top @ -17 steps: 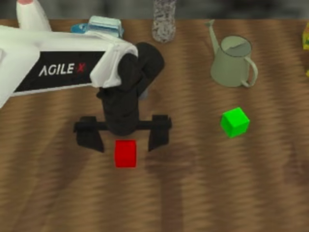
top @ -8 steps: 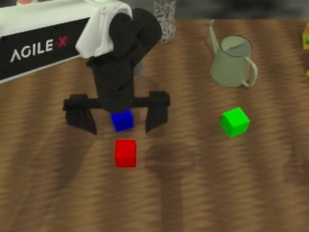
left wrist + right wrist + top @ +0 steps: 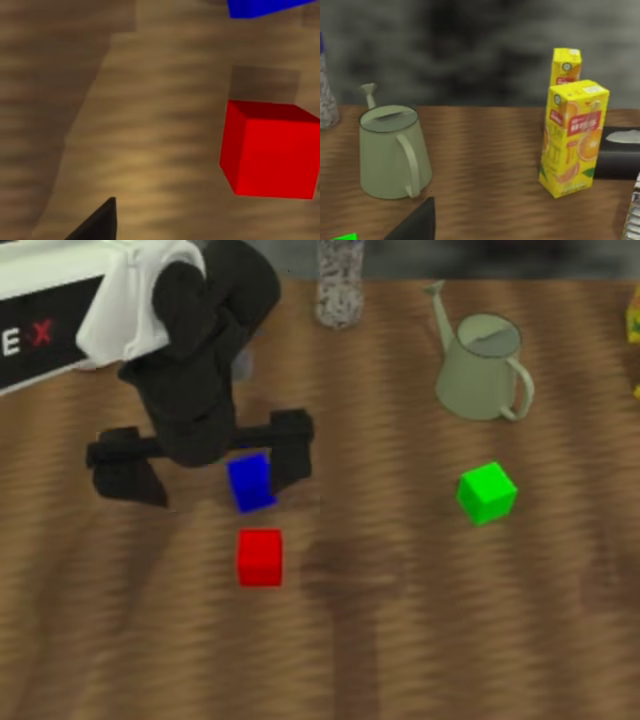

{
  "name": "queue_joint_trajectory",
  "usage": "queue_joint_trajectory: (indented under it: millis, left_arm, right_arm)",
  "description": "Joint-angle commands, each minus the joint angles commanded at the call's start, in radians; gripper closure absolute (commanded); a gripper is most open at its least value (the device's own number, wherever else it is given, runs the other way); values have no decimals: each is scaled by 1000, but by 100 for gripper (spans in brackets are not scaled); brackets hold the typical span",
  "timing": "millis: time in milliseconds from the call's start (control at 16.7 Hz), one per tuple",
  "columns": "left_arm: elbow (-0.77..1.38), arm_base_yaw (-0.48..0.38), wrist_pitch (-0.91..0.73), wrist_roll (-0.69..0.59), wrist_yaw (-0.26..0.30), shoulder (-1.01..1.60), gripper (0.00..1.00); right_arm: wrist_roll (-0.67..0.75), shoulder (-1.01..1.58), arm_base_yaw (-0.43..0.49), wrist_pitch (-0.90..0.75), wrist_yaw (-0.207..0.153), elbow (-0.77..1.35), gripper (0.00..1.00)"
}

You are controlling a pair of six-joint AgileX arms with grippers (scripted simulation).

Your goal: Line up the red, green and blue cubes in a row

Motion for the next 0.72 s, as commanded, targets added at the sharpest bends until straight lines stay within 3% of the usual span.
queue_joint_trajectory:
  millis: [360,720]
  left_arm:
    - [-389,189,251,59,-7,-486,0]
    - [-907,385,570,236,-4,-1119,0]
  right_arm:
    - [-6,510,94,-295,-2,425,0]
    - [-13,1178,215,-674,-9,956,0]
